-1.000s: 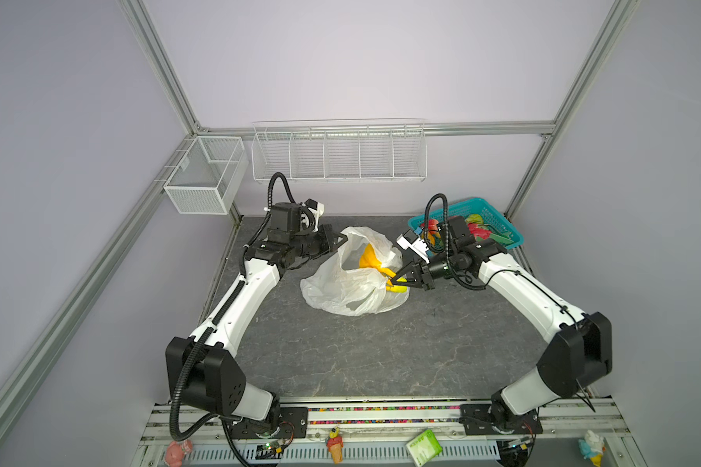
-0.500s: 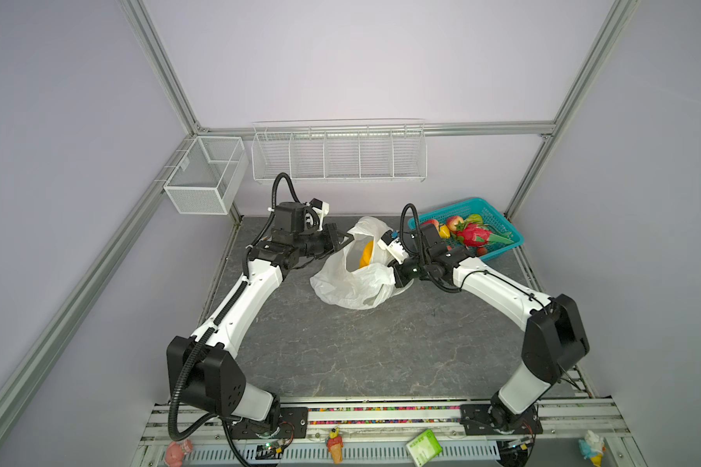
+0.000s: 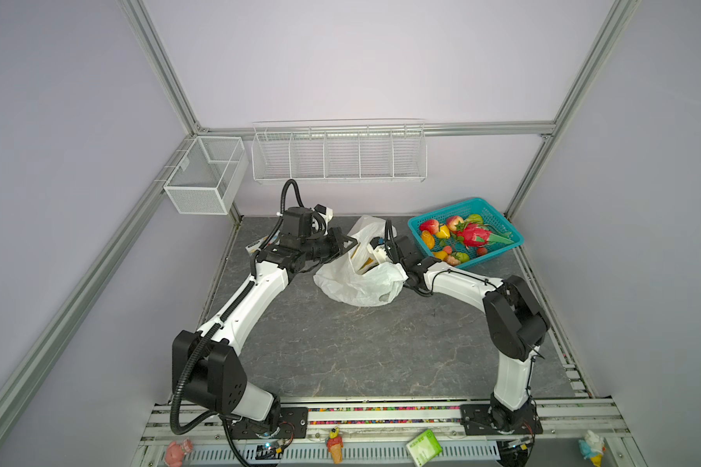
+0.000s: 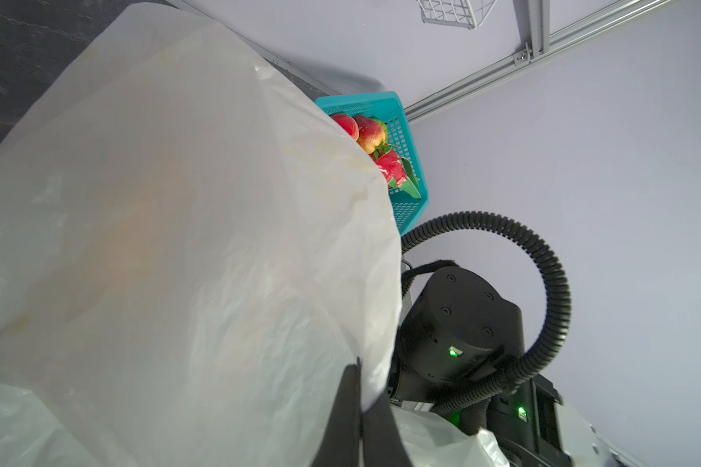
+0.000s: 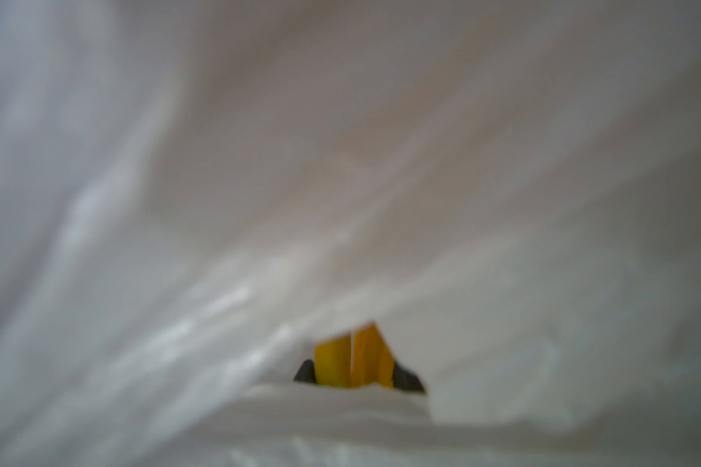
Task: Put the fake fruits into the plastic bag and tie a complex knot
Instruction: 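Open the right gripper to drop the bananas inside the bag, then move the right gripper back over the basket toward the yellow pears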
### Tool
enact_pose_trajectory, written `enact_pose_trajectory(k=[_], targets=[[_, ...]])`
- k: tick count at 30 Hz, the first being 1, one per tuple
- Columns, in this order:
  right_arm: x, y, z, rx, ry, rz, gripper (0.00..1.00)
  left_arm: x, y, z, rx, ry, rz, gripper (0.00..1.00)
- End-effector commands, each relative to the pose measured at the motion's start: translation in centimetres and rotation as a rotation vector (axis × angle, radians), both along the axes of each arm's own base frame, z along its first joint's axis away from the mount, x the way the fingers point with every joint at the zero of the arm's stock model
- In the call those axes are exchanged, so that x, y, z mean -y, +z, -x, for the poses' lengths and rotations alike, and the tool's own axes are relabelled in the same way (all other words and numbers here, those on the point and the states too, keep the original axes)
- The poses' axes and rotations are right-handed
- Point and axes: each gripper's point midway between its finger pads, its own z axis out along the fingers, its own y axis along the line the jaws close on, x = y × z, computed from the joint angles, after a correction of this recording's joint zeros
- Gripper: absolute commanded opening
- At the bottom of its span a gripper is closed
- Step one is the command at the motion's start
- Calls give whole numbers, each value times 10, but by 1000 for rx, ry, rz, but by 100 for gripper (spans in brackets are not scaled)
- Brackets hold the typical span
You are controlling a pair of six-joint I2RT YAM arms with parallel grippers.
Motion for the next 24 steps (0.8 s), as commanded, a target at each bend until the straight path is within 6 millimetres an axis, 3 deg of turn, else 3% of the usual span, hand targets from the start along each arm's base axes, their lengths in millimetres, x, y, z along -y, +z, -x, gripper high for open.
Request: enact_pose_trajectory(k=[1,8,14,18,21,24], targets=[[-4,31,2,31,30,-80,45,-6,-17,-9,-30,52,-36,0],[41,64,35,25,69,-109,67,-35,-22,-25,-37,162,-56,0],[71,90,71,29,114,-140,72,-45,-19,-29,-23,193,-70,0],[93,111,85,65,107,-156,73,-46,-19,-29,-22,195,-70,0],[111,125,85,102,59,-150,73,-45,-15,-29,-14,191,-67,0],[130,131,72,114,-74,-119,73,-46,-9,-28,5,190,-67,0]])
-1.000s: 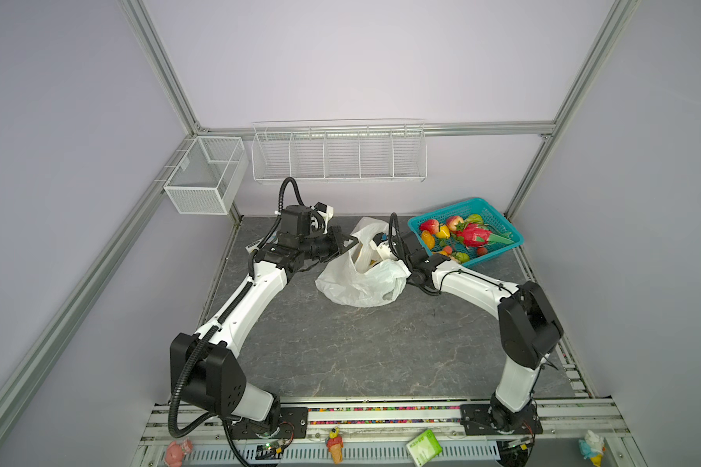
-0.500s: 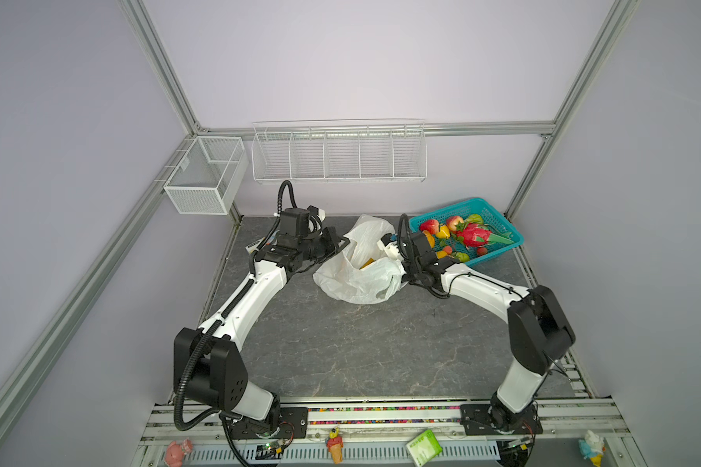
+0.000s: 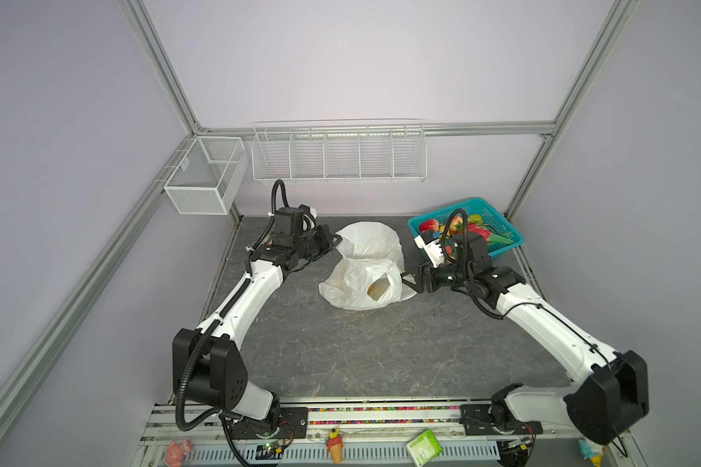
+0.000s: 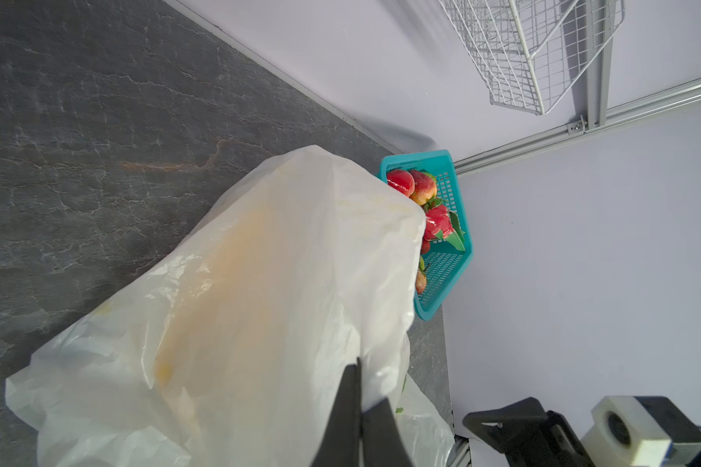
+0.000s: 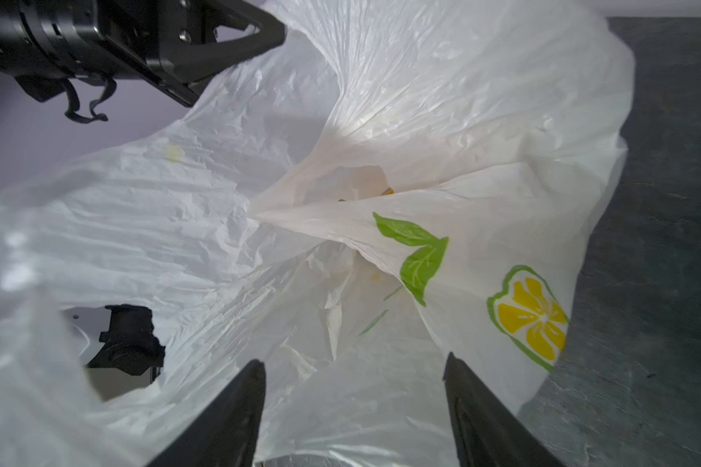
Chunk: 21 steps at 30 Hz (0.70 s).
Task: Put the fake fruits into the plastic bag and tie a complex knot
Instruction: 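Move the right gripper back over the basket toward the yellow pears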
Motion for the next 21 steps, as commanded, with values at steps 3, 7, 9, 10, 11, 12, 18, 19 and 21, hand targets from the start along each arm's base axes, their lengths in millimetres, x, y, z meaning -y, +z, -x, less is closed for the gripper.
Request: enact_pose_trajectory(k=[3,7,9,10,11,12,18,19,21], targets=[[5,-1,-7,-14,-80,36,73,-2,15,5,32,-9,6,0],[-5,19,-11,6,-52,-35,73,-6,27,6,49,-8,12,0],[18,21,-19,44,-144,38,74,-14,31,6,65,18,-4,0],[34,18,-25,55,-212,92,75,-16,32,6,75,28,-16,0],[56,13,-33,61,-300,170,77,-19,33,6,86,38,-32,0],[81,7,-42,62,-393,246,79,-21,34,7,93,44,-43,0],[178,-25,-99,-34,-679,397,84,-21,32,8,88,32,-41,0],[183,-31,-107,-61,-685,412,84,-21,33,9,89,31,-41,0],[185,-40,-128,-82,-677,443,85,-21,32,9,90,33,-42,0]])
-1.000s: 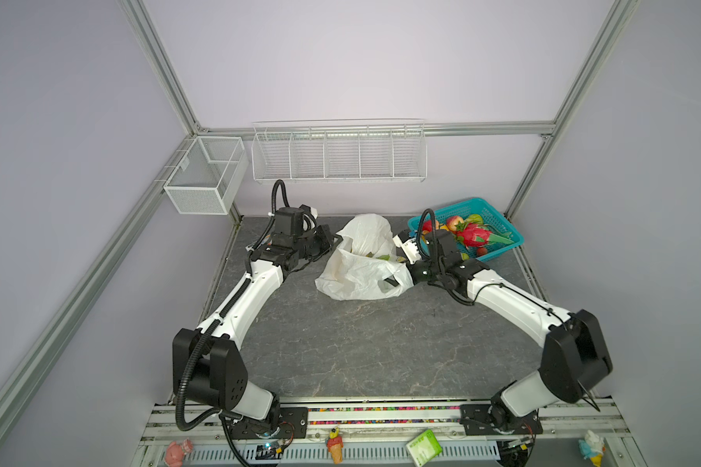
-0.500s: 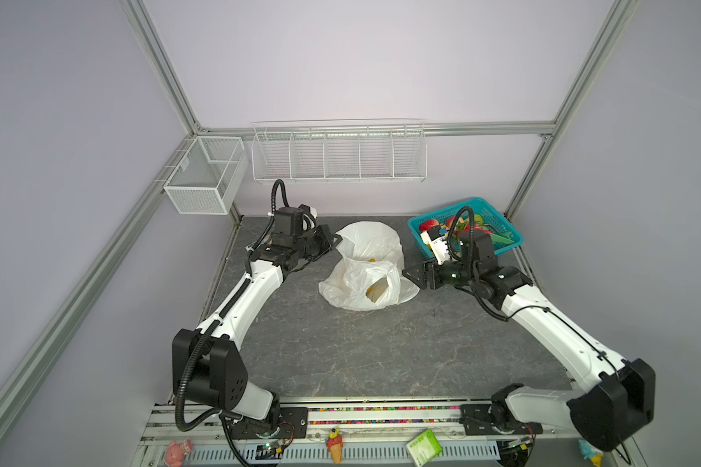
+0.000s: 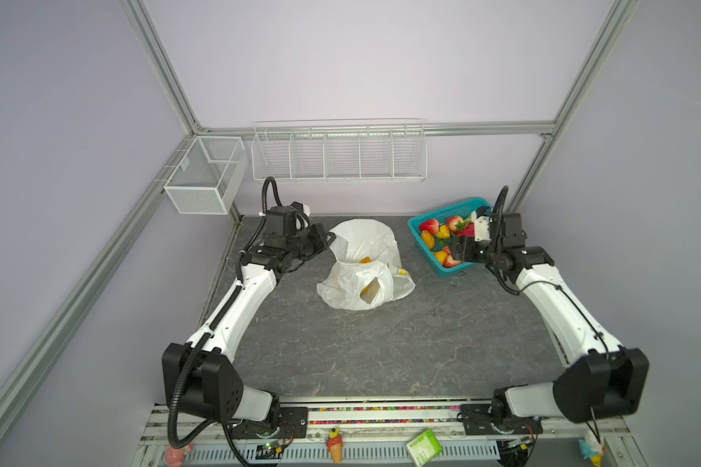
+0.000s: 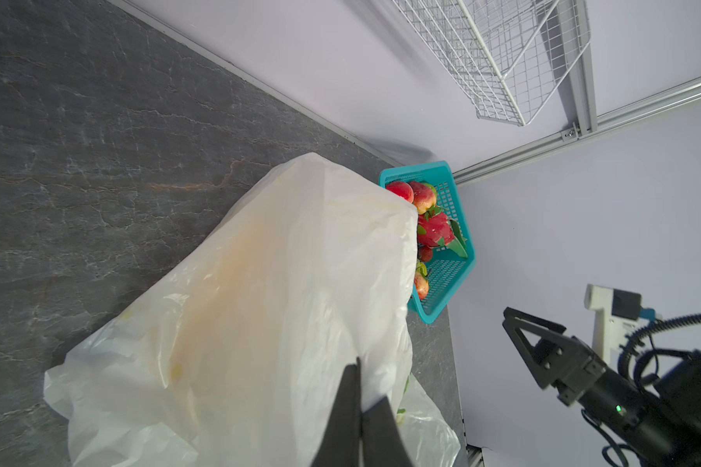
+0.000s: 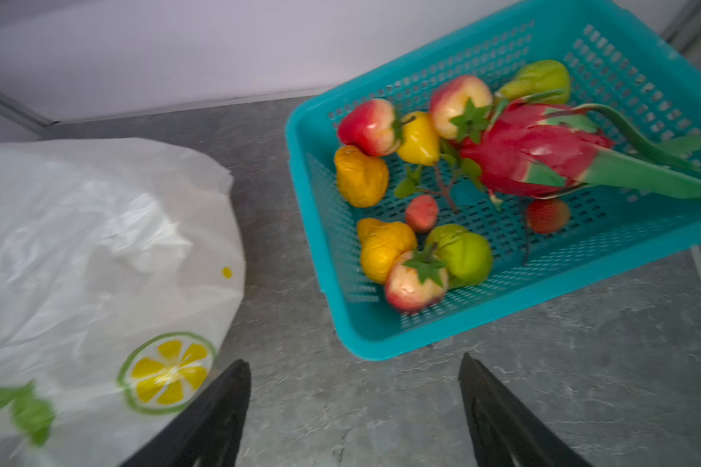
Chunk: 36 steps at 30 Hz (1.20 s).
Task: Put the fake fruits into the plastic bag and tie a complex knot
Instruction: 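Move the right gripper back over the basket toward the yellow pears, then lower the right gripper into the basket and grasp the red-yellow peach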
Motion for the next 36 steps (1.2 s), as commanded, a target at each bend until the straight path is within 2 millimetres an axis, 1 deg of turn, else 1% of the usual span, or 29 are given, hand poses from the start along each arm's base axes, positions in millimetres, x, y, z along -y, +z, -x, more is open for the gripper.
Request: enact_pose_trajectory(k=[1,3,5,7,8,10,13,16,20,27,30,36], targets=[[8,-31,-22,-98,-6,69,86,-5,13,1,38,10,-10,0],[1,-40,-39,-132,13,48,86,-5,14,1,44,11,-10,0],[-1,-51,-46,-180,30,62,86,-6,15,1,46,12,-12,0],[7,-63,-43,-264,22,120,86,-6,15,1,48,15,-15,0],[13,-69,-39,-305,17,155,86,-7,14,1,48,17,-17,0],[17,-80,-29,-374,21,201,86,-7,14,1,51,18,-18,0],[17,-96,-14,-476,46,256,87,-6,14,1,48,14,-15,0],[15,-108,-13,-530,64,282,87,-5,14,1,45,10,-11,0],[12,-116,-22,-568,85,318,87,-6,15,1,49,14,-13,0],[14,-130,-36,-617,115,371,85,-8,16,2,59,18,-19,0],[15,-136,-36,-657,135,395,84,-7,17,3,61,16,-19,0],[14,-149,-32,-736,190,439,85,-10,18,3,73,26,-33,0]])
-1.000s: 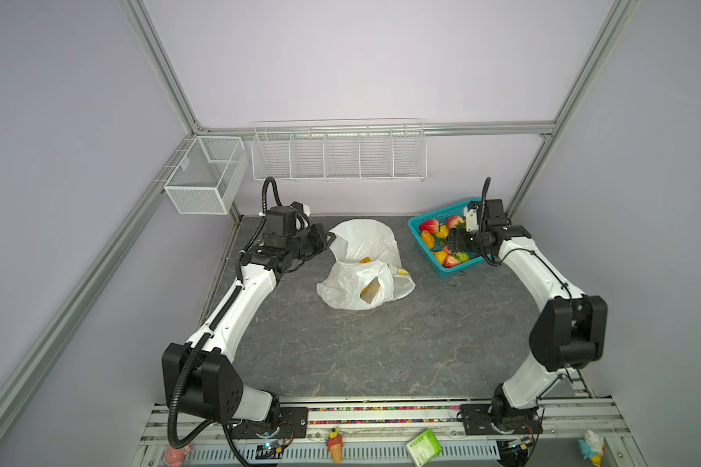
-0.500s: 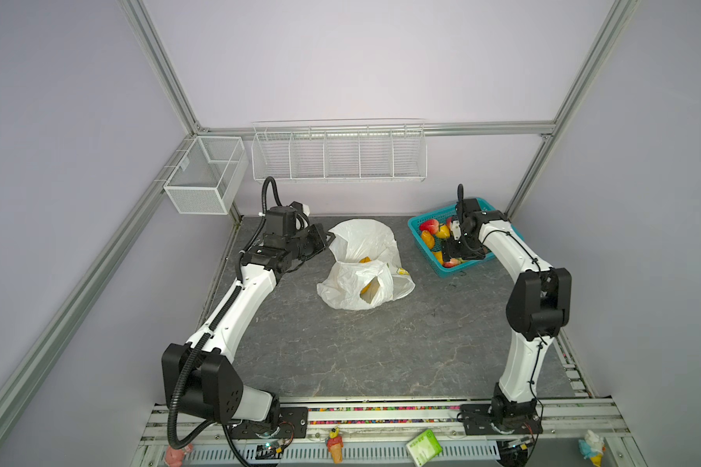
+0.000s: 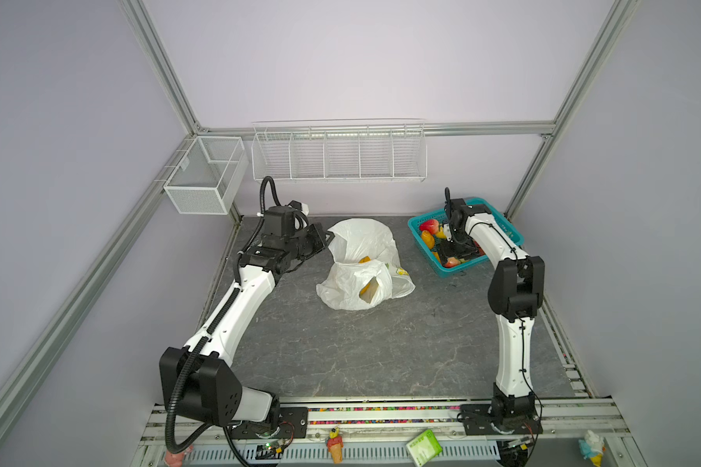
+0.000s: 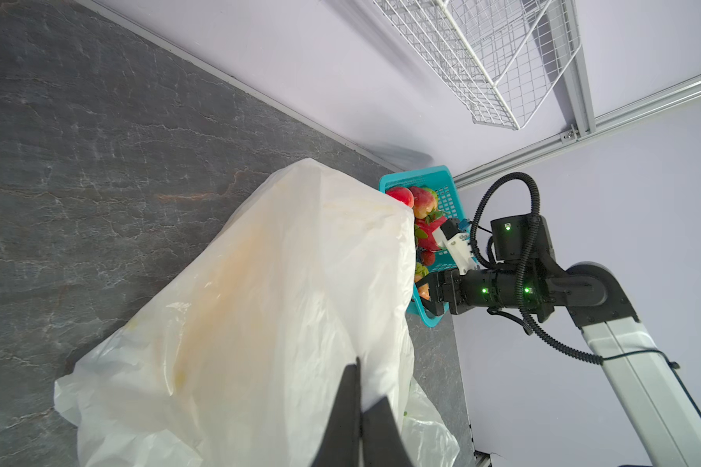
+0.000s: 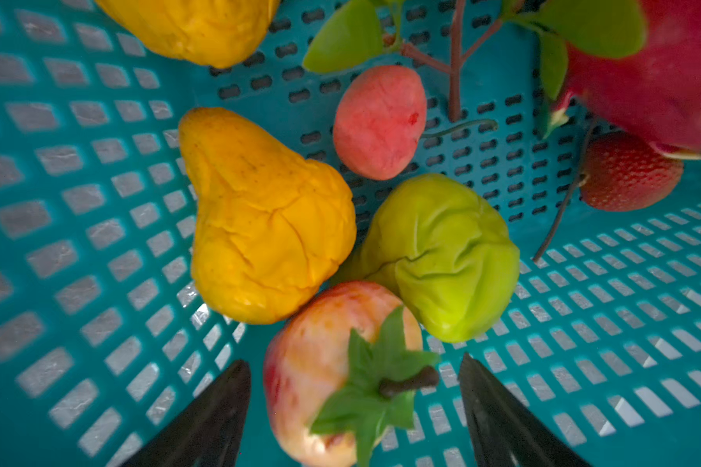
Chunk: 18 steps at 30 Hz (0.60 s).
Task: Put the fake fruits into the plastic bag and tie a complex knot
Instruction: 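Lower the right gripper into the basket and grasp the red-yellow peach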
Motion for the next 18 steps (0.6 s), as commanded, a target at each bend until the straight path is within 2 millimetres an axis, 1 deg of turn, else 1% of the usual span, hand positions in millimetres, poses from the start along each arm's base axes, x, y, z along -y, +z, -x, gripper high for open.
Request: enact_pose_trajectory(k=[1,6,9,18], targets=[[1,-7,15,-96,58,39,85,-7,12,1,44,19,-19,0],[-2,-14,11,-106,67,30,85,-8,13,2,48,22,-23,0],[-2,-20,10,-124,67,27,82,-8,13,2,49,23,-24,0],[-11,-27,11,-149,79,-28,76,-9,14,3,54,26,-26,0]])
